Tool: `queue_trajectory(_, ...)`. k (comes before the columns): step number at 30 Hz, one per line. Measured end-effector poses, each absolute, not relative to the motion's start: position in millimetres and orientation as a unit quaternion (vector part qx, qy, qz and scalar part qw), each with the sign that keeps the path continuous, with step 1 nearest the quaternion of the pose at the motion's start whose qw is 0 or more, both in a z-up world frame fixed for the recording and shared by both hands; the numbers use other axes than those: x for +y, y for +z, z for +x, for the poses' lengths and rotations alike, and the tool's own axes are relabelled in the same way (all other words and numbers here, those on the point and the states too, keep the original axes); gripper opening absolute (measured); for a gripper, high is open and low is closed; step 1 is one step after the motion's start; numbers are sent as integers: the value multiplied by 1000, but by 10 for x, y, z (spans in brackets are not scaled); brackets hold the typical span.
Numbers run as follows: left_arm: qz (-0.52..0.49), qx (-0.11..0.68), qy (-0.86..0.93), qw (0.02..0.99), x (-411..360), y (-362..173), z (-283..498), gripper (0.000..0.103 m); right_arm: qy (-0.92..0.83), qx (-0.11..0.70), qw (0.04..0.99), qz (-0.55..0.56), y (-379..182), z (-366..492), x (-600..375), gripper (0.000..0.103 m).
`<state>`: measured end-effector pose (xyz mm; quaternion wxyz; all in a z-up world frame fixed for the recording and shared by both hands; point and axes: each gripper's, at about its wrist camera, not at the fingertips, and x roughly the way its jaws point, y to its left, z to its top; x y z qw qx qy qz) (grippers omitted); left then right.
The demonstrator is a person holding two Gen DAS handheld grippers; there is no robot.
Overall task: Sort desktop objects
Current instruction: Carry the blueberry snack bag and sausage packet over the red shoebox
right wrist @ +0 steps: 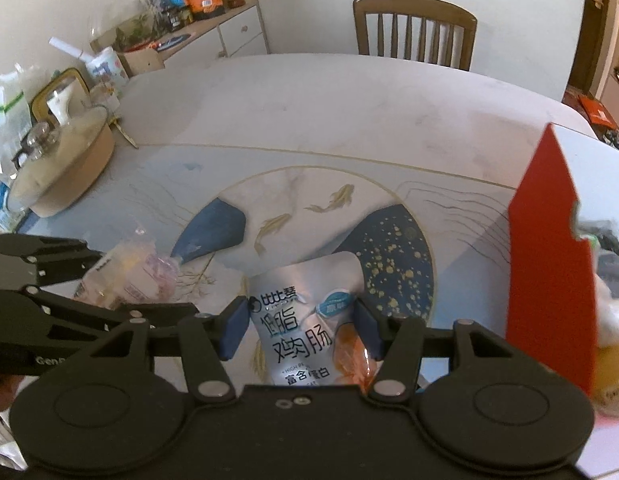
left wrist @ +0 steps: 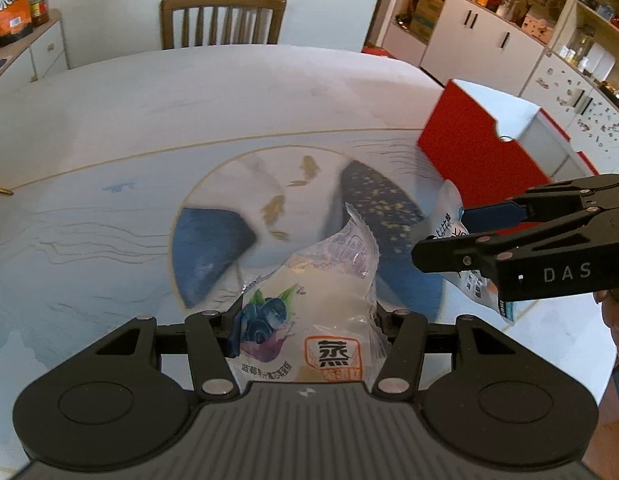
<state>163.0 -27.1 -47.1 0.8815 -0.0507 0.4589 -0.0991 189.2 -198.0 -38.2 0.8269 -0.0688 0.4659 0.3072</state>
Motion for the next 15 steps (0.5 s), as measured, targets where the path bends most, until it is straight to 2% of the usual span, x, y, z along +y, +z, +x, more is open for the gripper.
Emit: queue_trajectory(15, -59, 436, -146, 886, -854, -139, 1622, 54, 294, 451, 842, -19, 24, 1768, -2607, 56)
